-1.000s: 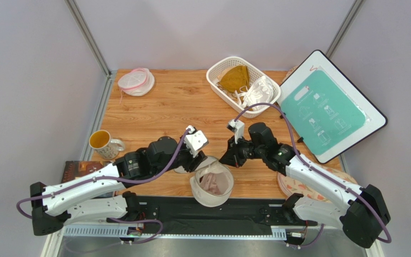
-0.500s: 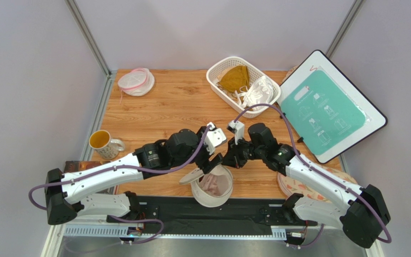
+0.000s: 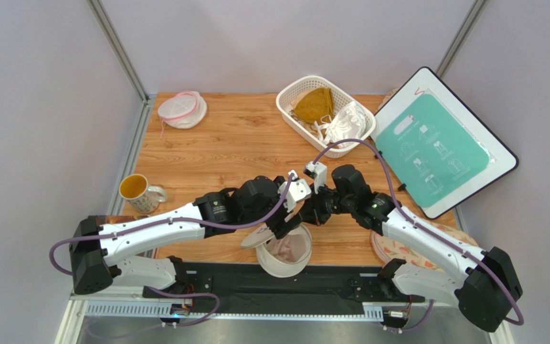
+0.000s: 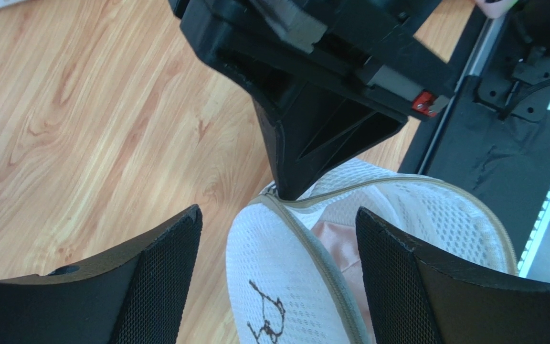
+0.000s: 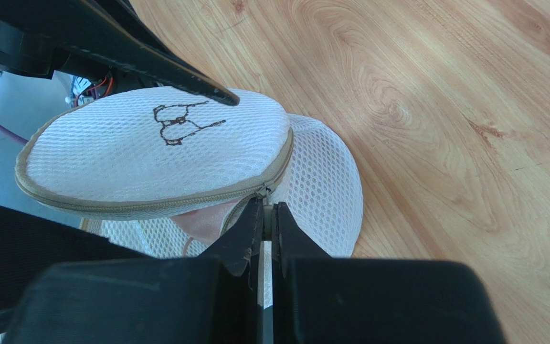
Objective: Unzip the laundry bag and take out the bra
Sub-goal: Unzip the laundry bag at the center of the board.
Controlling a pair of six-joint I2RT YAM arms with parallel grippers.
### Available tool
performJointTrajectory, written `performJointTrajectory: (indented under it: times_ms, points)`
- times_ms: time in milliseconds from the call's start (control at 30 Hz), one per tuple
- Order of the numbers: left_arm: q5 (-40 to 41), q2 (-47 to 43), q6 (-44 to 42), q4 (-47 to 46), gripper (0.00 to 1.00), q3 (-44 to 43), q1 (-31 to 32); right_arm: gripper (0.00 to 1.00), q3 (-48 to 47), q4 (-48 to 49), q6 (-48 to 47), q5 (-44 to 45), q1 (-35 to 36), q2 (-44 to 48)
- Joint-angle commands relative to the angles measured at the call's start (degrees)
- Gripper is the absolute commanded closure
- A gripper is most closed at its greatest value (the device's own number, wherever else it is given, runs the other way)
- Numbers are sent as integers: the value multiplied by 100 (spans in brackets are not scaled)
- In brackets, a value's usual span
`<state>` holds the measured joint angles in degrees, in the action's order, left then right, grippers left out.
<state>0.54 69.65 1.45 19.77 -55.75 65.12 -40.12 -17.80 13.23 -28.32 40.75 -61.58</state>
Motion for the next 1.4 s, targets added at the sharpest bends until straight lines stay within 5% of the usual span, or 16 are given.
performJointTrajectory:
  times_ms: [0, 233, 367, 1367]
  points:
    - [298, 40, 145, 124, 16, 73, 18, 100, 13, 49, -67, 19, -15, -3]
    - [333, -21, 206, 326, 58, 160, 18, 100, -5, 40, -84, 37, -6, 6]
    - [447, -153, 233, 352, 99, 222, 18, 100, 4, 31, -102, 72, -15, 15]
    - [114, -1339, 197, 1205, 100, -481, 18, 100, 4, 471, -93, -60, -15, -723]
